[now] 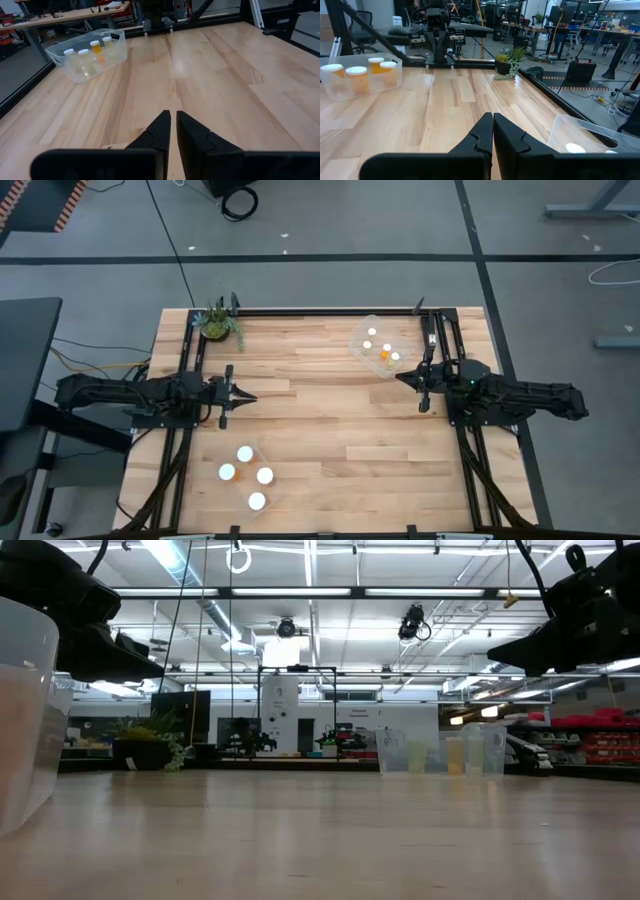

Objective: Pick and place medicine bottles into bin by pill shape (circle, oval)
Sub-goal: Return to Home Position

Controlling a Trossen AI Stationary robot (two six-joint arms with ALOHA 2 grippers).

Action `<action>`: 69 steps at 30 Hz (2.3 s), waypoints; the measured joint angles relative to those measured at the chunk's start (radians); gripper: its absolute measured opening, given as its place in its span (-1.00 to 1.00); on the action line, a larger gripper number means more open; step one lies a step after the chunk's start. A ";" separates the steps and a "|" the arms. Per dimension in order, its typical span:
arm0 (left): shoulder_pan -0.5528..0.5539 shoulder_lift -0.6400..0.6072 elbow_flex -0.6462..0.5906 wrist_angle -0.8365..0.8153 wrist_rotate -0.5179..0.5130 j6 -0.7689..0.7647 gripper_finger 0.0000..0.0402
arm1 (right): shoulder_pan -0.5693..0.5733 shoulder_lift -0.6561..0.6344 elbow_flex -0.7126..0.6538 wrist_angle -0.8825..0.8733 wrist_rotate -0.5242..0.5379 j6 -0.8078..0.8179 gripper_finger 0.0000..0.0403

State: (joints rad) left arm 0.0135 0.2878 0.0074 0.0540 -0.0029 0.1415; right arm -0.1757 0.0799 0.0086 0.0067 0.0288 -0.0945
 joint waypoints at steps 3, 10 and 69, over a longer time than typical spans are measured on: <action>0.000 0.000 0.000 0.000 0.000 0.000 -0.81 | 0.000 0.000 0.000 0.000 0.000 0.000 -0.91; 0.000 0.000 0.000 0.000 0.000 0.000 -0.86 | 0.000 0.000 0.000 0.000 0.000 0.000 -0.91; 0.000 0.000 0.000 0.000 0.000 0.000 -0.85 | 0.000 0.000 0.000 0.000 0.000 0.000 -0.91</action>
State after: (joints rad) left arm 0.0139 0.2878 0.0074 0.0540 -0.0030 0.1414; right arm -0.1756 0.0797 0.0082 0.0067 0.0290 -0.0948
